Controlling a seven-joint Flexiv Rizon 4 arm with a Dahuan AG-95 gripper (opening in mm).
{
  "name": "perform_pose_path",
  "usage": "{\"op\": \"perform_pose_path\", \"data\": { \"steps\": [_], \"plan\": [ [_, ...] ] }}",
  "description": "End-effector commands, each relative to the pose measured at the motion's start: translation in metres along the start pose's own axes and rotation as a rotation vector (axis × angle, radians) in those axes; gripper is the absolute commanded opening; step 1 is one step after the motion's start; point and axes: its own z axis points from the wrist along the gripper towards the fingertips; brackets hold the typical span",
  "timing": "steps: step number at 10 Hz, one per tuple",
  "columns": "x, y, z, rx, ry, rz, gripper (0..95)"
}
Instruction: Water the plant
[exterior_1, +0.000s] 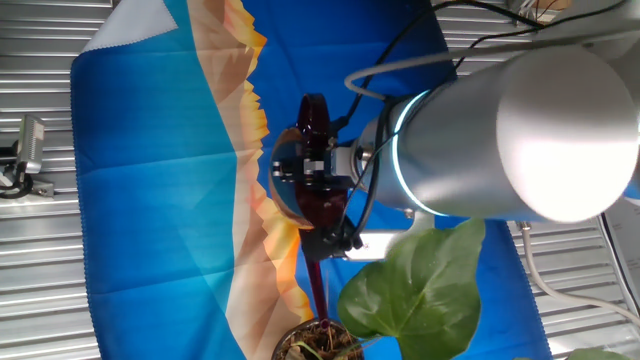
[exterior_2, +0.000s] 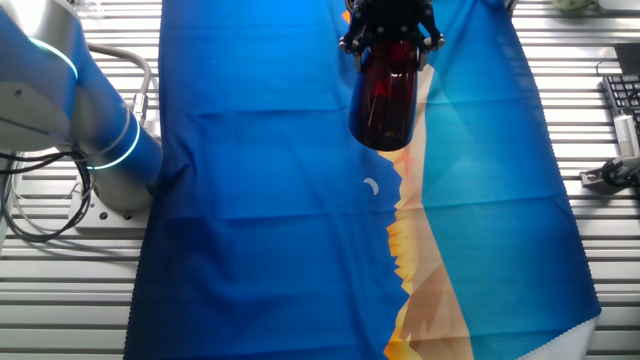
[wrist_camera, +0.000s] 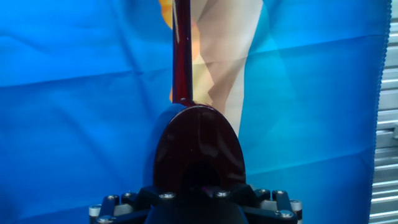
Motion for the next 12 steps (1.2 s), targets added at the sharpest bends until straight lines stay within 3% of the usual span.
{"op": "perform_pose_path", "data": {
  "steps": [1,12],
  "plan": [
    [0.0006,-0.0003,-0.0024,-0.005,0.018,0.009,0.0],
    [0.0016,0.0007,-0.0088,-0.018,0.09,-0.011,0.0]
  ]
}}
